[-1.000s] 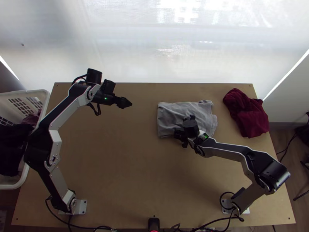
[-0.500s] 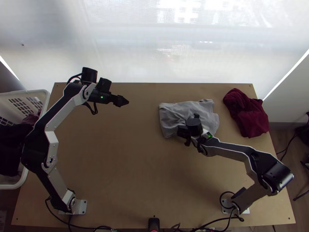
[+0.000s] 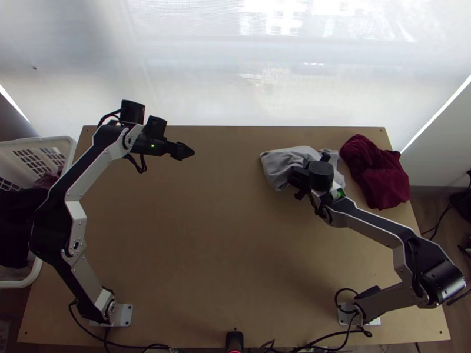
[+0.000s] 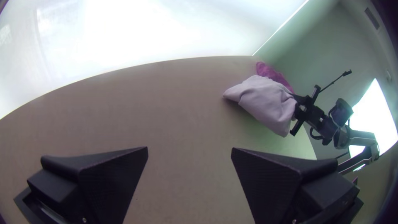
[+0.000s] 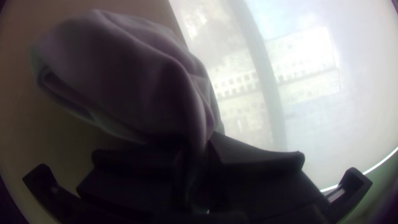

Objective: Fold the t-shirt

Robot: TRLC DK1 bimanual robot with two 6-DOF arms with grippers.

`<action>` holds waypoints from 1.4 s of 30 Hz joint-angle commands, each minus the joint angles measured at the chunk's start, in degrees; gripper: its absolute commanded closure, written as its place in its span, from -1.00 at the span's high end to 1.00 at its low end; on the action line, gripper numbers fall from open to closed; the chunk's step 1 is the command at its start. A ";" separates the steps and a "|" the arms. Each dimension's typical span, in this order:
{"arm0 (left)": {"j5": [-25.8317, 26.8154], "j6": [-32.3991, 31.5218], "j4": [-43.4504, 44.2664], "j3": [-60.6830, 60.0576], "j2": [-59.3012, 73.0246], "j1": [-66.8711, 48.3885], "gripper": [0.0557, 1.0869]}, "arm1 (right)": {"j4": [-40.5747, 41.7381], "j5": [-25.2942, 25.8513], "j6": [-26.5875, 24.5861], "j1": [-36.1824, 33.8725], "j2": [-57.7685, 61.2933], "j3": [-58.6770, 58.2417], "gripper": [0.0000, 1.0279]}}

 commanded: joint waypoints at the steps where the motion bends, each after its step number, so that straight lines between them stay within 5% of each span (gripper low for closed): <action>1: -0.06 -0.09 -0.30 0.56 -0.06 0.21 0.90 | 2.43 0.43 -3.17 -4.60 -1.83 1.31 -0.95; 16: 0.03 0.52 -1.71 0.56 -1.11 0.29 0.90 | 3.48 1.05 -9.32 -15.24 -6.93 4.48 -0.95; 42: 0.56 2.89 -3.47 0.47 -1.20 0.21 0.90 | 2.96 1.05 -12.22 -33.96 -20.55 4.83 -0.95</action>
